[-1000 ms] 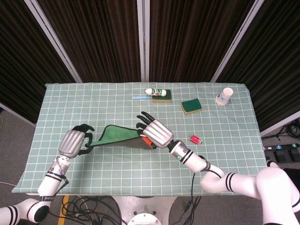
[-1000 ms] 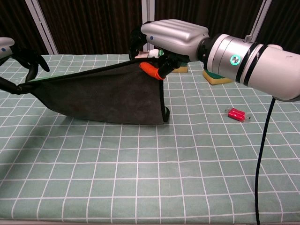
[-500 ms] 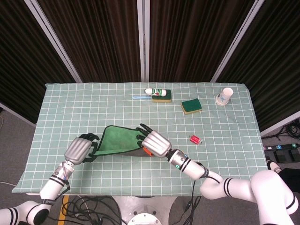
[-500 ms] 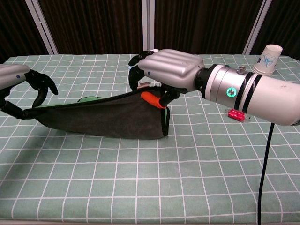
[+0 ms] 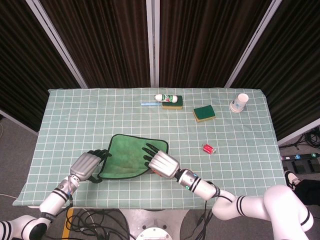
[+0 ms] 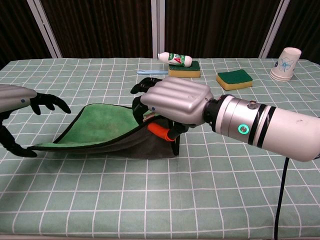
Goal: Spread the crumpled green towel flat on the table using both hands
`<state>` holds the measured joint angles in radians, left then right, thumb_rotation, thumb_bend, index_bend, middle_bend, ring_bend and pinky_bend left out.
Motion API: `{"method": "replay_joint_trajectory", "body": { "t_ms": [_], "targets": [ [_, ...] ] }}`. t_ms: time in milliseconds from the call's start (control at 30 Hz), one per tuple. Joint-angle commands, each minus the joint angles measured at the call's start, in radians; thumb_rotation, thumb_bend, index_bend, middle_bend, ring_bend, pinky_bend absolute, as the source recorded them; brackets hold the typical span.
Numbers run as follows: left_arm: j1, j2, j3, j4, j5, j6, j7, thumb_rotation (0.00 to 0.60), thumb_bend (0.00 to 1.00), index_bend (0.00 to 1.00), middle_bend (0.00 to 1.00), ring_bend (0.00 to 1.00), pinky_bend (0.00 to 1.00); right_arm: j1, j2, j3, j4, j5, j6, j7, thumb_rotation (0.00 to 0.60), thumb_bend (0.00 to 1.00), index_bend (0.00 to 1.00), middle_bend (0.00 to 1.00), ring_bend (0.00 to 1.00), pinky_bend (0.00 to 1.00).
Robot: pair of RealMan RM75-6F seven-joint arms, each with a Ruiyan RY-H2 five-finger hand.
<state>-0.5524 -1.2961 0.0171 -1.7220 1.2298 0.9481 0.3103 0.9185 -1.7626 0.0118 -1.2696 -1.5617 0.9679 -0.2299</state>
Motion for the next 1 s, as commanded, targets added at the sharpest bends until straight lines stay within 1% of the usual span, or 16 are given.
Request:
{"method": "replay_joint_trajectory", "body": {
  "t_ms": [33,167,433,533,633,700,733,767,800,833,900,933,1000],
  "targets": [
    [0.002,0.017,0.002,-0.017,-0.006,0.001,0.004,0.549,0.04,0.2,0.21,0.18,0.28,-0.007,-0.005,-0.01,-0.003,-0.01,-0.001,-0.018,0.6,0.47,0.67,0.3,0.06,0.0],
    [-0.003,0.035,0.001,-0.034,-0.004,-0.007,-0.004,0.555,0.0,0.18,0.2,0.18,0.28,-0.019,-0.012,-0.018,-0.015,-0.018,-0.001,-0.046,0.599,0.47,0.66,0.29,0.05,0.0],
    [0.004,0.051,0.006,-0.043,-0.009,-0.005,-0.016,0.563,0.0,0.16,0.16,0.15,0.27,-0.047,-0.027,-0.031,-0.036,-0.019,-0.004,-0.095,0.6,0.46,0.63,0.28,0.05,0.0],
    [0.008,0.056,0.007,-0.043,-0.016,0.003,-0.009,0.581,0.0,0.16,0.15,0.15,0.27,-0.053,-0.031,-0.034,-0.044,-0.021,-0.01,-0.11,0.597,0.45,0.6,0.27,0.04,0.0],
    [0.011,0.056,0.005,-0.04,-0.027,0.01,0.001,0.596,0.0,0.16,0.15,0.15,0.27,-0.058,-0.031,-0.039,-0.056,-0.016,-0.024,-0.131,0.549,0.37,0.52,0.25,0.03,0.0],
    [0.01,0.054,0.004,-0.035,-0.038,0.009,0.012,0.6,0.0,0.16,0.15,0.15,0.27,-0.063,-0.025,-0.042,-0.069,-0.005,-0.04,-0.165,0.487,0.27,0.22,0.22,0.01,0.0],
    [0.008,0.053,0.003,-0.034,-0.045,0.007,0.014,0.6,0.0,0.16,0.15,0.15,0.27,-0.066,-0.02,-0.043,-0.078,0.002,-0.047,-0.182,0.444,0.17,0.07,0.19,0.0,0.0],
    [0.008,0.052,0.003,-0.032,-0.052,0.004,0.016,0.6,0.0,0.16,0.15,0.15,0.27,-0.069,-0.015,-0.044,-0.089,0.011,-0.054,-0.198,0.416,0.11,0.06,0.17,0.0,0.0],
    [0.008,0.051,0.002,-0.03,-0.059,0.002,0.016,0.6,0.0,0.16,0.15,0.15,0.27,-0.073,-0.004,-0.045,-0.108,0.024,-0.065,-0.218,0.38,0.04,0.08,0.14,0.0,0.0],
    [0.007,0.049,0.0,-0.027,-0.062,0.002,0.016,0.6,0.0,0.16,0.15,0.15,0.27,-0.075,0.005,-0.045,-0.125,0.031,-0.071,-0.232,0.338,0.0,0.08,0.1,0.0,0.0],
    [0.005,0.045,-0.005,-0.02,-0.069,0.001,0.014,0.6,0.0,0.16,0.15,0.15,0.27,-0.078,0.026,-0.045,-0.155,0.039,-0.077,-0.258,0.293,0.0,0.01,0.06,0.0,0.0],
    [0.005,0.043,-0.009,-0.016,-0.074,0.003,0.012,0.6,0.0,0.16,0.15,0.15,0.27,-0.08,0.042,-0.044,-0.173,0.04,-0.076,-0.276,0.275,0.0,0.0,0.05,0.0,0.0],
    [0.009,0.035,-0.02,-0.01,-0.077,0.016,-0.001,0.6,0.0,0.16,0.15,0.15,0.27,-0.086,0.067,-0.037,-0.198,0.04,-0.061,-0.293,0.264,0.0,0.0,0.04,0.0,0.0]
  ]
}}
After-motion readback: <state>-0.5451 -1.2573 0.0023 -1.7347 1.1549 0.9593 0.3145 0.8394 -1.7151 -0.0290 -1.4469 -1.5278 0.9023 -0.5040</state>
